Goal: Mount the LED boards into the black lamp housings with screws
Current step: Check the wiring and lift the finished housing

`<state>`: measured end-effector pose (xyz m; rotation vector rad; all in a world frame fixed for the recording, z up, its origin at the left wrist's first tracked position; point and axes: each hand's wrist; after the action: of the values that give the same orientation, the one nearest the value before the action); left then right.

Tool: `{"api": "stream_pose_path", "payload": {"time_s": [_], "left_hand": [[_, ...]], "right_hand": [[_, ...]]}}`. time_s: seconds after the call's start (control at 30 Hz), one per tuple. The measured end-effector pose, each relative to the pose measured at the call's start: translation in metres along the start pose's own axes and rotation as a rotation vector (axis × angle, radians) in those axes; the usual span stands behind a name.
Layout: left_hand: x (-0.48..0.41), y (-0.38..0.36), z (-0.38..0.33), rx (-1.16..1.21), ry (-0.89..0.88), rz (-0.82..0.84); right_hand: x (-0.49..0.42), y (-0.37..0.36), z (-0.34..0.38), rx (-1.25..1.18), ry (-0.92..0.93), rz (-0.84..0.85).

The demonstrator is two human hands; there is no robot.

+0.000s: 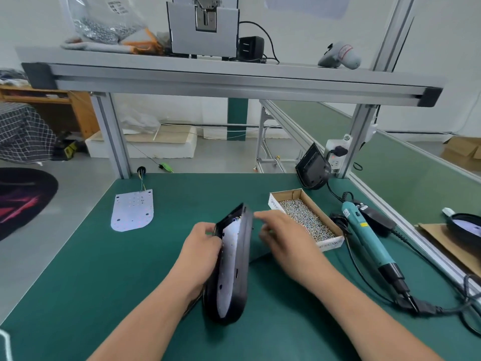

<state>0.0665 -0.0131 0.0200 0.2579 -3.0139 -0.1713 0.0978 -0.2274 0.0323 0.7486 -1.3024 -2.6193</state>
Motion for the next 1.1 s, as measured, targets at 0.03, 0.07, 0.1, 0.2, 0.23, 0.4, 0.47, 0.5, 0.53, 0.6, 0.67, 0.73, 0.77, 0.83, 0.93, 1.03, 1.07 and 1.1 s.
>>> {"api": "stream_pose_path", "payload": {"time_s": [0.03, 0.07, 0.1, 0.2, 0.23, 0.4, 0.47, 0.5, 0.53, 0.6, 0.67, 0.73, 0.77, 0.83, 0.93, 1.03, 1.07, 1.1], "left_hand": [[-0.001, -0.002, 0.000, 0.088, 0.030, 0.005], [-0.001, -0.004, 0.001, 0.183, 0.055, 0.016], [-0.002, -0.004, 0.000, 0.273, 0.075, 0.033], [-0.004, 0.000, -0.003, 0.453, 0.132, 0.074], [-0.005, 0.003, -0.004, 0.495, 0.153, 0.080], [-0.003, 0.006, -0.009, 0.638, 0.231, 0.119], [-0.001, 0.006, -0.012, 0.651, 0.245, 0.132], [0.000, 0.007, -0.013, 0.674, 0.251, 0.125], [-0.001, 0.008, -0.014, 0.711, 0.258, 0.105], [-0.001, 0.012, -0.016, 0.803, 0.279, 0.060], [0.001, 0.011, -0.019, 0.861, 0.288, 0.063], [0.002, 0.009, -0.019, 0.913, 0.289, 0.034], [0.001, 0.008, -0.019, 0.941, 0.290, 0.005], [0.000, 0.005, -0.017, 0.966, 0.275, -0.034], [0.000, 0.001, -0.014, 0.867, 0.212, 0.010], [0.000, -0.002, -0.012, 0.777, 0.150, 0.058], [0.000, -0.002, -0.012, 0.764, 0.144, 0.067], [0.000, -0.002, -0.012, 0.754, 0.143, 0.073]], "right_hand": [[0.000, -0.006, 0.007, -0.009, 0.030, 0.077], [0.000, -0.012, 0.012, -0.028, 0.050, 0.149], [-0.001, -0.018, 0.015, -0.053, 0.059, 0.209], [-0.001, -0.027, 0.017, -0.125, 0.045, 0.290], [-0.002, -0.028, 0.017, -0.155, 0.023, 0.290], [-0.014, -0.028, 0.018, -0.360, -0.071, 0.238], [-0.017, -0.025, 0.012, -0.373, -0.093, 0.225], [-0.017, -0.022, 0.009, -0.382, -0.104, 0.220], [-0.017, -0.018, 0.007, -0.407, -0.115, 0.227], [-0.016, -0.014, 0.006, -0.479, -0.120, 0.241], [-0.016, -0.012, 0.009, -0.518, -0.099, 0.196], [-0.016, -0.012, 0.012, -0.534, -0.076, 0.159], [-0.015, -0.012, 0.013, -0.527, -0.066, 0.149], [-0.014, -0.012, 0.014, -0.506, -0.045, 0.120], [-0.015, -0.011, 0.015, -0.554, -0.036, 0.008], [-0.017, -0.009, 0.013, -0.600, -0.062, -0.062], [-0.017, -0.009, 0.012, -0.624, -0.078, -0.067], [-0.018, -0.009, 0.011, -0.642, -0.089, -0.067]]}}
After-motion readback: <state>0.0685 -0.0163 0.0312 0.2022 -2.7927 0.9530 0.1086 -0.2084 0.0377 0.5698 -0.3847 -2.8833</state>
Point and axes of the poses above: each hand's wrist, its own x-axis away from the middle knuckle, its own y-axis out of the back of the hand, z = x × y, and after that the axes turned 8 degrees about -y, right-handed
